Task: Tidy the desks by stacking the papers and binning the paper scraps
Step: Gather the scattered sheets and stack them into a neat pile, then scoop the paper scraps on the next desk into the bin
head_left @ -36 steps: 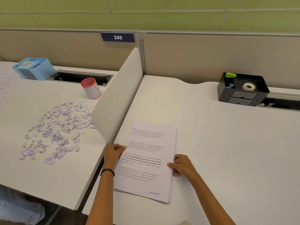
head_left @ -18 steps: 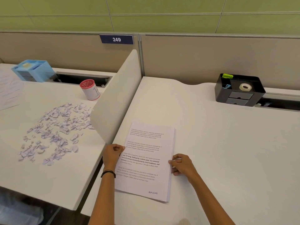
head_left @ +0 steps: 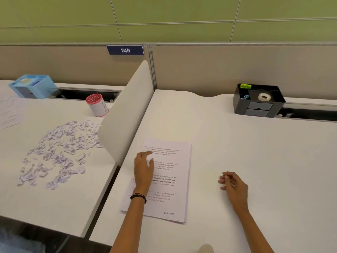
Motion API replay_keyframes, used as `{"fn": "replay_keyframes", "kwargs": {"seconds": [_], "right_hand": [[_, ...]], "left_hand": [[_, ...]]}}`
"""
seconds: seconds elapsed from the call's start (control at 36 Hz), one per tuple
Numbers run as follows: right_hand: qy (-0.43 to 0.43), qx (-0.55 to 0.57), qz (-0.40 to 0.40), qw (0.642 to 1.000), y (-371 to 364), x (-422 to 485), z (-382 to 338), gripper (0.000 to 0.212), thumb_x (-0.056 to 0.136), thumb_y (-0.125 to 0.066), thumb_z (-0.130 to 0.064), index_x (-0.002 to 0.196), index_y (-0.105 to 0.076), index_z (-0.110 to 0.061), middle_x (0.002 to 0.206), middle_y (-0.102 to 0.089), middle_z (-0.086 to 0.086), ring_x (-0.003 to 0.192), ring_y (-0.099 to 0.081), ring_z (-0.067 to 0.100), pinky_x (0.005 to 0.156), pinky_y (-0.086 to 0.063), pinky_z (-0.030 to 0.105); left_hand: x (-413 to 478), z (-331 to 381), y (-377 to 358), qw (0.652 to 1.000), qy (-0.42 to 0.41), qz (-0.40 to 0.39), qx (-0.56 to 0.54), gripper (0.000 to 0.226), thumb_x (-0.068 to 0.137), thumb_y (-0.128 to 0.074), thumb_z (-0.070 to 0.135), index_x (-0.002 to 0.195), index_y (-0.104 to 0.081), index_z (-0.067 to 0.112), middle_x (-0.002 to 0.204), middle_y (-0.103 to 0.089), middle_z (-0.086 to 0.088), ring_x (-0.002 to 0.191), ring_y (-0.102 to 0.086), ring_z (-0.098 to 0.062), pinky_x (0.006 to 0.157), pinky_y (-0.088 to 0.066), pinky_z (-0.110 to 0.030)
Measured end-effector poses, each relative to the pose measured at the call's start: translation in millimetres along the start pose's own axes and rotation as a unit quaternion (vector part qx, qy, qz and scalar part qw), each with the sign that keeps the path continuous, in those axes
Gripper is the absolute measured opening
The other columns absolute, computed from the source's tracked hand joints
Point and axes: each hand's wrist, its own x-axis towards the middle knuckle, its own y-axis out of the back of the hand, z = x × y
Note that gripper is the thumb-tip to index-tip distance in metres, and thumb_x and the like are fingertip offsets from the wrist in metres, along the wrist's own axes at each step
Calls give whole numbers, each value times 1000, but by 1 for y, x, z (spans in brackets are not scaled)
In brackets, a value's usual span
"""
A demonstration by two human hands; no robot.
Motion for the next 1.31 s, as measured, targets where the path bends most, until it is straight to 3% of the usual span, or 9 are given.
{"fn": "replay_keyframes", "kwargs": {"seconds": [0.14,0.28,0.39,0.53,0.69,0.81,0.89,0.97,1.31], "right_hand": [[32,-21,57,998,8,2,3,19,93,-45,3,93,-62,-5,90,-66,7,78,-66,10,59,-55,19],[49,-65,78,994,17,3,15,23,90,-49,3,94,-63,-14,95,-66,-2,85,-62,11,66,-51,14],[68,-83,89,990,23,0,17,30,86,-48,10,95,-63,-15,99,-62,-17,91,-58,-4,78,-44,7],[64,-103,100,988,34,-2,22,35,84,-48,11,99,-62,-17,101,-65,1,95,-55,-9,89,-40,6],[82,-124,96,984,42,-4,27,36,84,-49,11,98,-61,-20,103,-65,2,98,-57,0,91,-39,6],[95,-138,82,982,43,-5,29,34,84,-49,12,100,-63,-15,104,-64,-1,103,-58,16,91,-37,5],[99,-146,74,982,43,-6,28,36,84,-48,11,100,-62,-18,103,-64,-4,103,-57,16,91,-36,5],[107,-136,90,981,44,-6,25,36,85,-48,12,96,-63,-18,102,-65,0,102,-58,16,90,-37,4],[104,-179,112,972,76,0,29,32,84,-46,14,95,-65,-8,102,-64,2,101,-60,21,90,-38,8]], "left_hand": [[-9,21,-24,996,-79,-49,9,24,92,-52,6,112,-59,18,114,-53,2,104,-40,-6,81,-31,-7],[-25,41,-48,985,-140,-98,-7,25,92,-51,5,111,-60,19,116,-53,3,107,-44,-9,89,-42,-23],[-41,57,-65,971,-186,-147,-8,26,92,-49,7,113,-60,18,121,-52,2,113,-44,-10,93,-36,-19],[-62,69,-85,949,-194,-247,-4,31,94,-48,11,123,-57,18,137,-46,2,128,-38,-11,102,-27,-15],[-89,68,-104,909,-191,-369,7,42,97,-46,25,138,-44,15,152,-27,-3,142,-19,-16,115,-13,-24],[-104,64,-115,912,-215,-349,19,80,82,-16,65,143,-35,19,156,-15,1,141,-2,-9,114,4,-21],[-112,63,-118,917,-241,-313,53,76,86,-8,61,145,-33,20,156,-15,2,142,-4,-9,116,3,-26],[-118,60,-120,914,-263,-293,105,56,99,-11,46,140,-40,21,151,-31,0,140,-27,-18,117,-15,-35],[-126,77,-150,919,-239,-264,172,47,102,-9,34,147,-21,31,148,-38,1,137,-29,-15,113,-8,-30]]}}
